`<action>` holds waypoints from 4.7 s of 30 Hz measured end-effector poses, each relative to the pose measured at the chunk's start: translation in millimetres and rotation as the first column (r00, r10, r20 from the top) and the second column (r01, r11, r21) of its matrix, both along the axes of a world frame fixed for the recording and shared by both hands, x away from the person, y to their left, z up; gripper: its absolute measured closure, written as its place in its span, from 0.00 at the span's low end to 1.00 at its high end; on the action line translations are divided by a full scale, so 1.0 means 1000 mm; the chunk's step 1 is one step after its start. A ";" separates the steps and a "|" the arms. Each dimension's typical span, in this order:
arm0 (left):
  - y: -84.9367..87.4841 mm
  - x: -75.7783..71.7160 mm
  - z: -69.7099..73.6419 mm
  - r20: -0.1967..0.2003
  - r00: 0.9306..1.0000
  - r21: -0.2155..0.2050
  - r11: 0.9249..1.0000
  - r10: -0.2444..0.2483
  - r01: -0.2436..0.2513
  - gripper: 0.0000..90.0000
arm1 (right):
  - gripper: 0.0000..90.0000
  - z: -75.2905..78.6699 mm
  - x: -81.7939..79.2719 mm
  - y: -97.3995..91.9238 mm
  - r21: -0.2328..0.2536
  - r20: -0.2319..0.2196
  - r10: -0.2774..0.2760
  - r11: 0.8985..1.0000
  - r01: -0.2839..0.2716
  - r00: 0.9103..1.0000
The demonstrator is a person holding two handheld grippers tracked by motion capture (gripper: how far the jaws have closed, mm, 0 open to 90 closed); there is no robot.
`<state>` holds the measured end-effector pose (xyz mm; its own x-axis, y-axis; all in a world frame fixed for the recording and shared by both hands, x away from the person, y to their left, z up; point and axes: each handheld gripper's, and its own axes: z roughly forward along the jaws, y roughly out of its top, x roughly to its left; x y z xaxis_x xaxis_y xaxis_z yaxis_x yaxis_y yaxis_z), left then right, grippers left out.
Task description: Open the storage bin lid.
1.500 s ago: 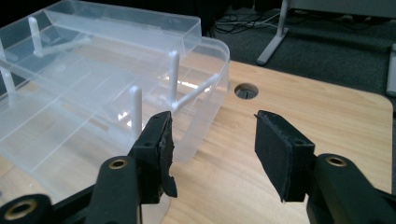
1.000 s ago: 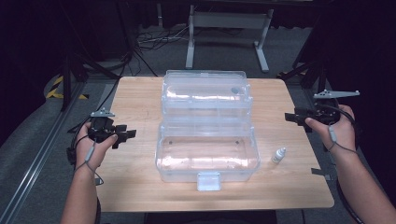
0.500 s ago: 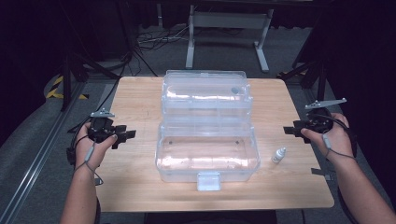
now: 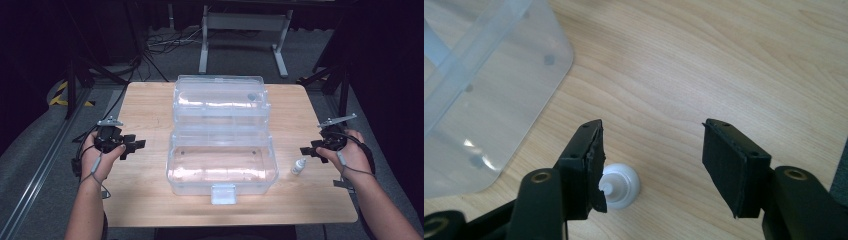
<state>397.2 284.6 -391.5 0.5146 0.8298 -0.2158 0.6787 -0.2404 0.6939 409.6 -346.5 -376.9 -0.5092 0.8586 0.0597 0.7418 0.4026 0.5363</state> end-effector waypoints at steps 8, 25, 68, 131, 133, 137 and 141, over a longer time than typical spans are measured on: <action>-0.001 0.000 0.000 -0.002 1.000 0.003 1.000 -0.002 0.002 0.52 | 0.48 -0.008 -0.006 0.010 -0.012 -0.049 0.038 0.999 -0.038 0.998; 0.000 0.000 -0.001 -0.004 1.000 0.007 1.000 -0.002 0.002 0.52 | 0.69 -0.022 -0.006 0.022 -0.142 -0.150 0.096 0.983 -0.117 0.984; 0.002 0.001 -0.002 -0.008 1.000 0.001 1.000 0.002 -0.002 0.52 | 0.80 0.028 -0.005 0.030 -0.173 -0.170 0.205 0.957 -0.234 0.964; 0.000 0.001 -0.001 -0.044 0.999 0.019 1.000 -0.013 0.014 0.51 | 0.80 0.082 -0.038 0.147 -0.208 -0.159 0.622 0.738 -0.642 0.767; 0.000 0.001 -0.002 -0.046 0.999 0.016 1.000 -0.012 0.013 0.51 | 0.80 0.078 -0.037 0.149 -0.211 -0.169 0.631 0.727 -0.653 0.757; 0.001 0.002 -0.002 -0.044 0.999 0.019 1.000 -0.014 0.015 0.51 | 0.80 0.070 -0.035 0.153 -0.220 -0.188 0.645 0.707 -0.672 0.741; 0.001 0.002 -0.002 -0.045 0.999 0.018 1.000 -0.014 0.015 0.51 | 0.80 0.064 -0.034 0.154 -0.219 -0.200 0.655 0.695 -0.685 0.729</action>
<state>398.9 285.6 -393.4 0.5166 0.8266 -0.2233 0.7052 -0.2629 0.6585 375.8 -192.2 -313.1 -0.9593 0.2810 -0.0287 0.2626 0.9247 0.2757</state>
